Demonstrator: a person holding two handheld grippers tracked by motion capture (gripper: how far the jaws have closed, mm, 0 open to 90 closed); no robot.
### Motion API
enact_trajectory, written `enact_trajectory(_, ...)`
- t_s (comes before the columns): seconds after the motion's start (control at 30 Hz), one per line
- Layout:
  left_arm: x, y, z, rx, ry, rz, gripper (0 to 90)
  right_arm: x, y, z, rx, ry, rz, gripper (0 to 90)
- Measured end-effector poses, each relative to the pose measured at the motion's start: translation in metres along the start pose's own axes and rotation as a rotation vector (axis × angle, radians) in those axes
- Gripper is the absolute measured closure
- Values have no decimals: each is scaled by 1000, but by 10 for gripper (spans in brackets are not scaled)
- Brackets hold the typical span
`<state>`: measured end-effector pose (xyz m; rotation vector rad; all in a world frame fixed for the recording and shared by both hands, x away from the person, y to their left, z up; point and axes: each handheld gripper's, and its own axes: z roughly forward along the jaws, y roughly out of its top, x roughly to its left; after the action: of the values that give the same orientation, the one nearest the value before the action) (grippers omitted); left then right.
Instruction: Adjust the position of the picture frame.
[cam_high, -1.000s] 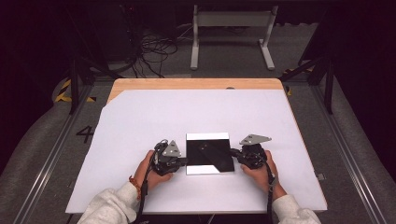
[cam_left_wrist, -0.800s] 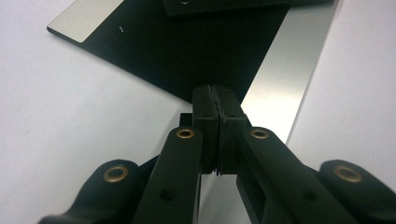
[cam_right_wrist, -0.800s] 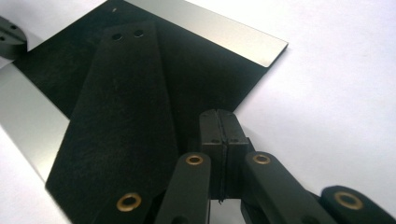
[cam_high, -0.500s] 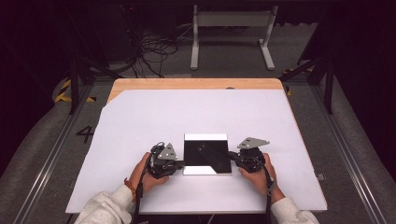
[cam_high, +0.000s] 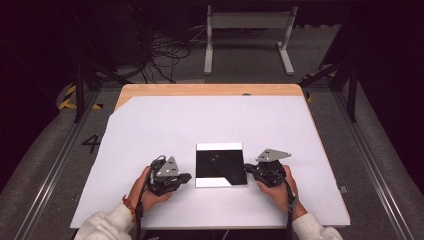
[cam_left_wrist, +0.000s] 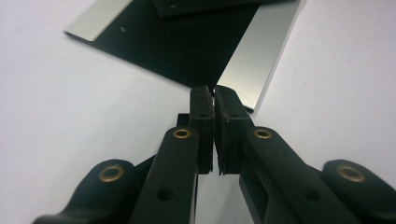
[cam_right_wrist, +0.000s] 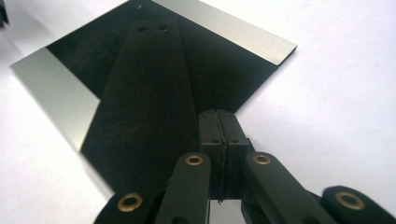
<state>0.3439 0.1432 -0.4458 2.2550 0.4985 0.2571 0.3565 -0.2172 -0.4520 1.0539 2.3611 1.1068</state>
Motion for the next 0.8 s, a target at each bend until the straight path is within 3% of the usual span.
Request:
enact_trajectory(0.2, 1, -22, -20, 1, 39, -33, 849, 4, 0, -18, -11, 25, -8, 882)
enact_trajectory(0.47, 1, -39, -39, -27, 64, -68, 833, 12, -9, -36, 10, 80, -2, 844)
enact_trajectory(0.57, -3, -45, -47, -32, 90, -80, 796, 16, -14, -39, 28, 109, 7, 835)
enact_trajectory(0.8, -7, -57, -62, -57, 126, -98, 775, 26, -20, -37, 97, 147, -34, 813)
